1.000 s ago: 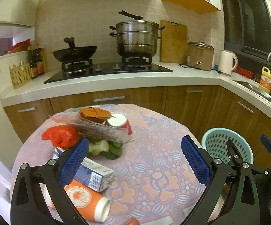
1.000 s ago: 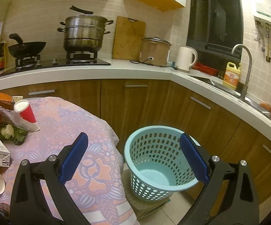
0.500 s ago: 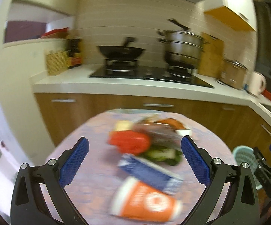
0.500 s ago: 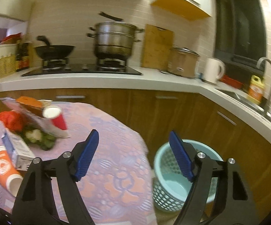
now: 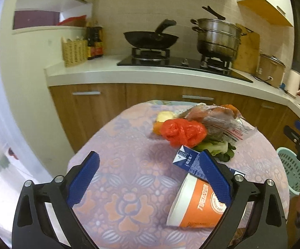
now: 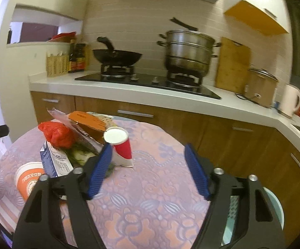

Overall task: Collect trash
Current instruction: 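Grasp the red plastic bag with the left gripper while the right gripper grasps the clear wrapper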

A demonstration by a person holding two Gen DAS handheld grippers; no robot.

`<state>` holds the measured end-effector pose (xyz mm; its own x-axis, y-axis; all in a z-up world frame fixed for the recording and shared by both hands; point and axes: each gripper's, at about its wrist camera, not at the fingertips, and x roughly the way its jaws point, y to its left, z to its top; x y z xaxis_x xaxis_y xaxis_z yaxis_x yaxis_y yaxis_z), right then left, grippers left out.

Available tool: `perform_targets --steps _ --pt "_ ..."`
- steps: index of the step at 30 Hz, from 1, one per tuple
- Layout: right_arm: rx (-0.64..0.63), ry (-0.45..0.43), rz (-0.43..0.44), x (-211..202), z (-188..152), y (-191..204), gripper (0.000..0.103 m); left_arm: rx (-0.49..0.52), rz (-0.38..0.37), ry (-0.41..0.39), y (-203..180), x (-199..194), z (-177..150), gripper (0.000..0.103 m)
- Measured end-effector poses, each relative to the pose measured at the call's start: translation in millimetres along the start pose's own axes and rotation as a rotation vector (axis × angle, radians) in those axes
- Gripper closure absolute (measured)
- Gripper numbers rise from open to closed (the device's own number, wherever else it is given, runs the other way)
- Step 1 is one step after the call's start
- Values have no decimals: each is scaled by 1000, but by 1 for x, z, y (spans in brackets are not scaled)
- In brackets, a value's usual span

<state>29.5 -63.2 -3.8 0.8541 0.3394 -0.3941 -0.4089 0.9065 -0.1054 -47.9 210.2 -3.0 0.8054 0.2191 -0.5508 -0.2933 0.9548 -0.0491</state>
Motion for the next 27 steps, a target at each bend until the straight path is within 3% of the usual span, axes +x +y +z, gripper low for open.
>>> perform_targets --steps 8,12,15,27 --pt "-27 51 143 30 8 10 43 97 -184 59 -21 60 23 12" --pt "-27 81 218 45 11 13 43 132 -251 122 -30 97 32 22" --pt "-50 102 278 54 11 20 36 152 -265 175 -36 117 31 27" --pt "-122 178 353 99 13 53 35 129 -291 200 -42 133 34 52"
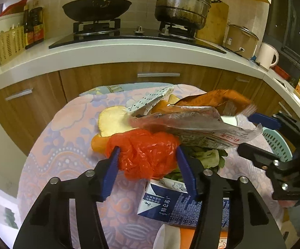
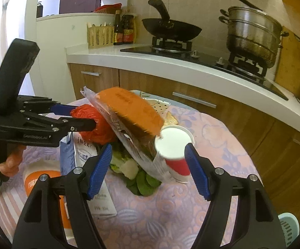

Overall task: Collect trash
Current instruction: 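Grasp the red plastic bag with the left gripper while the right gripper grasps the clear wrapper, then carry both items over the blue basket and open both grippers to drop them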

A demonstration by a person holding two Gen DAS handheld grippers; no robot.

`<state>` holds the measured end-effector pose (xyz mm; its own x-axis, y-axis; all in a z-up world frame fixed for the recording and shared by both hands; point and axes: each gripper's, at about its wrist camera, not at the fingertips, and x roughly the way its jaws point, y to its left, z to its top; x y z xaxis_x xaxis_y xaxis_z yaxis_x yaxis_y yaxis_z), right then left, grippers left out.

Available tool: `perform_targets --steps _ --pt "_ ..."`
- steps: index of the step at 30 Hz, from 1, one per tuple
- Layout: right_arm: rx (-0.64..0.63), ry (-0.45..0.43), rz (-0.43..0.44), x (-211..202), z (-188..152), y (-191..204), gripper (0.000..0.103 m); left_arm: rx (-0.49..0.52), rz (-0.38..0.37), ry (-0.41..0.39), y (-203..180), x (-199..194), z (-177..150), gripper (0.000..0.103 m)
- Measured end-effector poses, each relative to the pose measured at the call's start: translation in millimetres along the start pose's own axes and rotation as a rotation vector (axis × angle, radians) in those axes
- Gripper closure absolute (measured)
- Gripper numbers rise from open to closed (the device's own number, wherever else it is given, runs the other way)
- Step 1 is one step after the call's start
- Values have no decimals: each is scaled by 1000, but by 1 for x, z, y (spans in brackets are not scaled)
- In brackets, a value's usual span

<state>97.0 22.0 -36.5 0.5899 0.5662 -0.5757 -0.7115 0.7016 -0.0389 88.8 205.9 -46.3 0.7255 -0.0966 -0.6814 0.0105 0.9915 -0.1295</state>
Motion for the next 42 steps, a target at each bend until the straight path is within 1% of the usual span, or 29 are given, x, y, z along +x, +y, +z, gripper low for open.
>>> perform_targets --steps 2,4,6,7,8,9,11,13,14,15,16,17,18,20,24,30,32,35,37,39,42 --pt "1 15 12 6 1 1 36 -7 -5 0 1 -1 -1 52" --pt "1 11 29 7 0 2 45 -1 -1 1 0 -2 -1 52" --pt "-15 16 43 7 -2 7 60 13 11 2 -3 -3 -3 45" --pt "-21 17 46 7 -3 8 64 23 21 2 -4 -3 -3 44" --pt "-26 23 54 7 -4 9 69 32 32 7 -7 -1 -2 39" --pt "-30 26 58 8 -4 10 69 35 39 13 -8 1 -2 35" --pt "-30 35 59 10 -4 11 69 41 52 21 -10 5 0 32" --pt "-20 42 55 13 -3 10 69 53 83 31 -13 12 2 32" --pt "-13 50 49 16 -2 8 69 51 99 38 -13 15 2 35" --pt "-11 55 41 17 -2 7 69 48 106 44 -12 16 1 40" --pt "-13 57 34 18 -2 7 72 42 102 46 -10 16 1 41" --pt "-17 57 32 18 -3 7 82 38 98 41 -9 15 0 45" --pt "-20 53 35 17 -2 7 89 33 96 35 -7 13 0 50" --pt "-27 32 38 12 -1 9 97 9 86 20 -3 5 -1 54" --pt "-34 -17 75 -8 6 14 99 -21 77 -15 2 -18 -5 58" --pt "-38 -97 112 -48 19 22 100 -34 83 -118 -2 -70 0 58" --pt "-34 -121 109 -60 22 23 100 -28 76 -145 -8 -83 5 58" --pt "-14 -163 75 -86 23 17 100 2 61 -184 -27 -100 14 58" --pt "11 -181 46 -100 21 6 100 11 32 -204 -46 -103 20 58" --pt "43 -190 3 -115 14 -7 100 17 -2 -195 -66 -98 24 58" --pt "94 -192 -91 -138 -3 -35 100 67 -34 -176 -109 -86 32 58"
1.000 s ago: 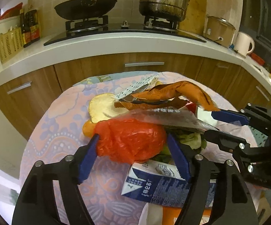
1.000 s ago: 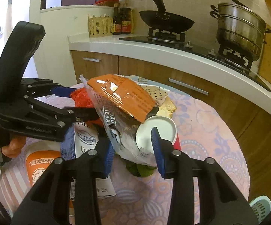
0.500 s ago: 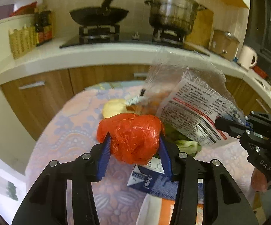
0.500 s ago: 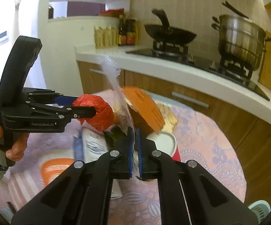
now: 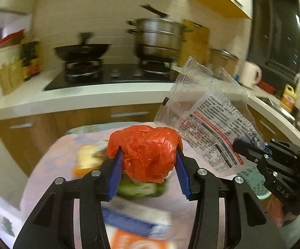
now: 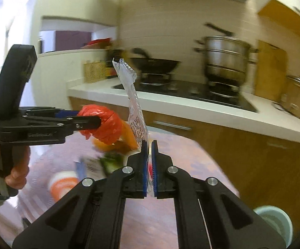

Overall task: Collect trash
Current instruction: 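Carry both items over the blue basket and open both grippers to drop them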

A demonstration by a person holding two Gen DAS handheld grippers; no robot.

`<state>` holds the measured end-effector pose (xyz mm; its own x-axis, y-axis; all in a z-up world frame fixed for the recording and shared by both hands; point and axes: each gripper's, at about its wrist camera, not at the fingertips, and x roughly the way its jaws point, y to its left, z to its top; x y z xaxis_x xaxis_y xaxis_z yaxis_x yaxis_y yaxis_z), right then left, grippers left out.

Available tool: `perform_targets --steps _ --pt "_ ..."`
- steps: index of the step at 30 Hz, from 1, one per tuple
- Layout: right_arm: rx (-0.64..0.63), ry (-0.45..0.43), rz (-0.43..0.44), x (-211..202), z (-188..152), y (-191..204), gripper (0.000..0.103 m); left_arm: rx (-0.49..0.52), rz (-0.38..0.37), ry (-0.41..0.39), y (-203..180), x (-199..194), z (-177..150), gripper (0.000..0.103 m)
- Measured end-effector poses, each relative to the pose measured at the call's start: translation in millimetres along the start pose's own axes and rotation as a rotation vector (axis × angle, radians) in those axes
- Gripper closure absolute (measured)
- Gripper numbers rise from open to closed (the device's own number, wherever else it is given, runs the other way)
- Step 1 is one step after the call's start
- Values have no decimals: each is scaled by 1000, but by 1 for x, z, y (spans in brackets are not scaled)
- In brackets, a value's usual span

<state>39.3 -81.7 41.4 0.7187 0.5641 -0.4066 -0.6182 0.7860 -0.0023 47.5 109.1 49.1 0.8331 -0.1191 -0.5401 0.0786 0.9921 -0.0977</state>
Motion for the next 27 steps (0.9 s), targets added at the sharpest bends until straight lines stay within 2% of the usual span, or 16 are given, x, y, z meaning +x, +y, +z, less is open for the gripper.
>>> perform_targets --steps 5,12,17,23,27 --pt "124 15 -132 -37 -25 -61 100 73 -93 16 -70 23 20 58" --pt "290 73 -321 -81 -83 -144 100 188 -198 82 -164 65 28 58" --pt "394 94 -400 -96 -120 -184 100 244 -243 128 -204 86 23 58" --pt "487 151 -484 -102 -158 -220 100 290 -297 228 -255 124 12 58" --pt "542 201 -507 -102 -179 -238 100 297 -322 307 -288 158 0 58"
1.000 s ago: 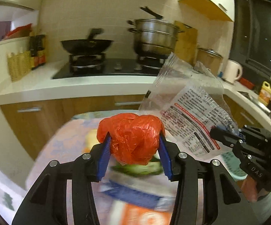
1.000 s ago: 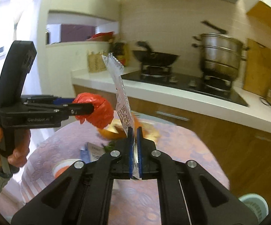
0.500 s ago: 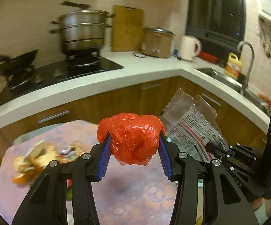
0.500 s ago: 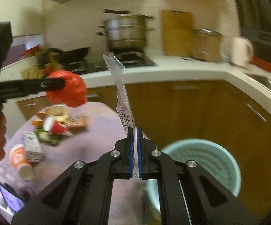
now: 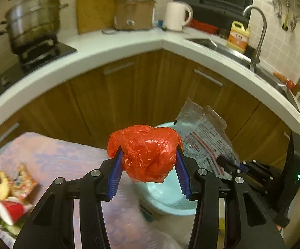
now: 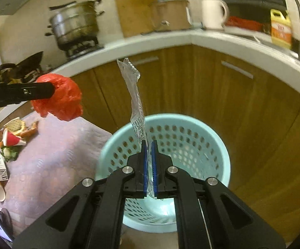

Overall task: Collect trash
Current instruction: 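Carry both items over the blue basket and open both grippers to drop them, then move both tools back to the table toward the paper cup and snack packet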

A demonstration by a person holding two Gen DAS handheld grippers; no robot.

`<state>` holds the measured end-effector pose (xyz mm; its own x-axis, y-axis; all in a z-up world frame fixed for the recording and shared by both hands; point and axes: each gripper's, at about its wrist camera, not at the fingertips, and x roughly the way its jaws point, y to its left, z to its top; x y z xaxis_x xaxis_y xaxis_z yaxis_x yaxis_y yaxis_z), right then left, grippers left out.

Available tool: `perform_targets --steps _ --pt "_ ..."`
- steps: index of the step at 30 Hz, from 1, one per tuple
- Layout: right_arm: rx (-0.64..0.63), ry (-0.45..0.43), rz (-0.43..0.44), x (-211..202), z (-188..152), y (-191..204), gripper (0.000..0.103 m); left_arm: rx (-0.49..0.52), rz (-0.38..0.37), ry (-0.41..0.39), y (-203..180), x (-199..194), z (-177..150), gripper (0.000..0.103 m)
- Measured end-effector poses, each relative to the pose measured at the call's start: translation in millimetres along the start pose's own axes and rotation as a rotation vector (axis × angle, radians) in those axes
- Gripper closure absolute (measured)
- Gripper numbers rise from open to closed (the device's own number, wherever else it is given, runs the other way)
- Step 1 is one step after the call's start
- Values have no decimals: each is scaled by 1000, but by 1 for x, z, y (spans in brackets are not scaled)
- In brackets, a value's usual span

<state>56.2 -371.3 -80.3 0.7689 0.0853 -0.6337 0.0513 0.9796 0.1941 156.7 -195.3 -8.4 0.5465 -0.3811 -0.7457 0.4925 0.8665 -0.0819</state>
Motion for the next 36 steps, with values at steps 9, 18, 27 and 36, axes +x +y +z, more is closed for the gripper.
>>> perform_targets --steps 9,18,27,36 --pt "65 69 -33 23 1 -24 100 48 -27 75 -24 49 -2 53" --pt "95 130 -54 38 -9 -36 59 55 -47 125 -17 64 -5 42" --pt "82 57 -59 16 1 -22 53 32 -49 86 -7 45 -3 37" --pt "-52 -28 64 -9 23 47 53 10 13 -56 24 -38 -13 36"
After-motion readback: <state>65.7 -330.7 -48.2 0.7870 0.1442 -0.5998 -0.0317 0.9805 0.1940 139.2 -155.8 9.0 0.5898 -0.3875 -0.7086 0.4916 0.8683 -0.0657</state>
